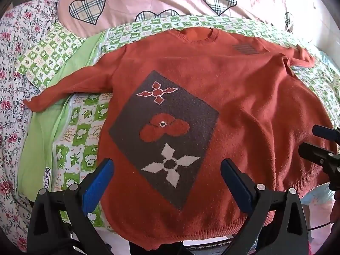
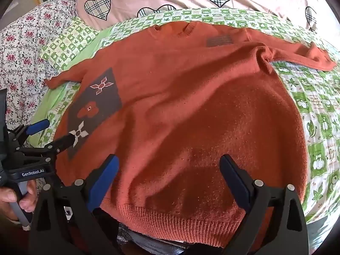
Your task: Fold small clothes
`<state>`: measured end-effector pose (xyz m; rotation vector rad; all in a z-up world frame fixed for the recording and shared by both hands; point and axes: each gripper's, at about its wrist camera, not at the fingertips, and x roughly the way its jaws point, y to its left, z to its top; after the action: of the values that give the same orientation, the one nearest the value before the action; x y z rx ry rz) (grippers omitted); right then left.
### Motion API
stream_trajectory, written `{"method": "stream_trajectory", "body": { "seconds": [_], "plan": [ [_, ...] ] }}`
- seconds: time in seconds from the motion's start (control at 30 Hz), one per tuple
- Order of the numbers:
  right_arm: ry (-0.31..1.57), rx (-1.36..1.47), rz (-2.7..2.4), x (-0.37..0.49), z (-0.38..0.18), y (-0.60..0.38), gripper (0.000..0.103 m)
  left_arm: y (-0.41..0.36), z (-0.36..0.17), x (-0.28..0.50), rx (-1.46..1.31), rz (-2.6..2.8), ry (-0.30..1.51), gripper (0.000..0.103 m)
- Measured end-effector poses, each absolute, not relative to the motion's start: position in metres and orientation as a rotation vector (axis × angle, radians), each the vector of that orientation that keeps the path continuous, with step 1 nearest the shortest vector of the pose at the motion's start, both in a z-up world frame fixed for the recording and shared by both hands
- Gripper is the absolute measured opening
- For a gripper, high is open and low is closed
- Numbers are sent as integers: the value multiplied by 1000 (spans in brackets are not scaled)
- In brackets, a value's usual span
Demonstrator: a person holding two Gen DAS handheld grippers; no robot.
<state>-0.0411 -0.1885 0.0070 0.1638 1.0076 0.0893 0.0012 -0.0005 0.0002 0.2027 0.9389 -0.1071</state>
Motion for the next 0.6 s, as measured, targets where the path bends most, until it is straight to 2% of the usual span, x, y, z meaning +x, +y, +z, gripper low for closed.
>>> {"method": "stream_trajectory", "body": {
  "seconds": [0.6],
  "plan": [
    [998, 167, 93, -39, 8, -186, 96, 2, -4, 1, 196, -108, 940, 100]
  ]
}}
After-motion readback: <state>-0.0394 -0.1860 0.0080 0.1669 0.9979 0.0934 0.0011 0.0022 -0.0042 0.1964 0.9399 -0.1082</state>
